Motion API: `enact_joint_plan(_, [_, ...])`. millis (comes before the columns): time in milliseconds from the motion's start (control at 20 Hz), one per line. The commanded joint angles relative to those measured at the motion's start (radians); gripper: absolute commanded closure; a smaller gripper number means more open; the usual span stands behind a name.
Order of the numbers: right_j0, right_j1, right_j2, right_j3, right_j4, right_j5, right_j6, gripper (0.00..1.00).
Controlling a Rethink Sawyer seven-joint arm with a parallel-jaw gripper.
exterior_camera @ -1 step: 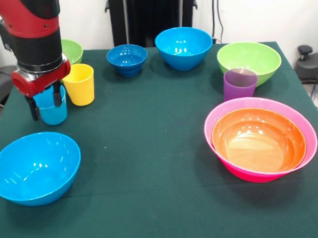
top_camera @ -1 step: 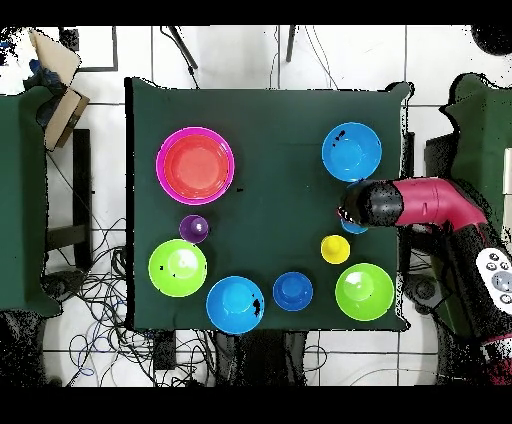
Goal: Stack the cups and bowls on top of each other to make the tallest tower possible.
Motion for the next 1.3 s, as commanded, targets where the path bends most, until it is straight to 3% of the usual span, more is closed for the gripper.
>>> enact_joint_plan(50, [0.029, 0.091, -0.082, -0.029, -0.128, -0.037, -0.105, 0.00])
enact_joint_plan(1300, [0.043, 0.019, -0.128, 0.030, -0.108, -0.023, -0.063, 0.00])
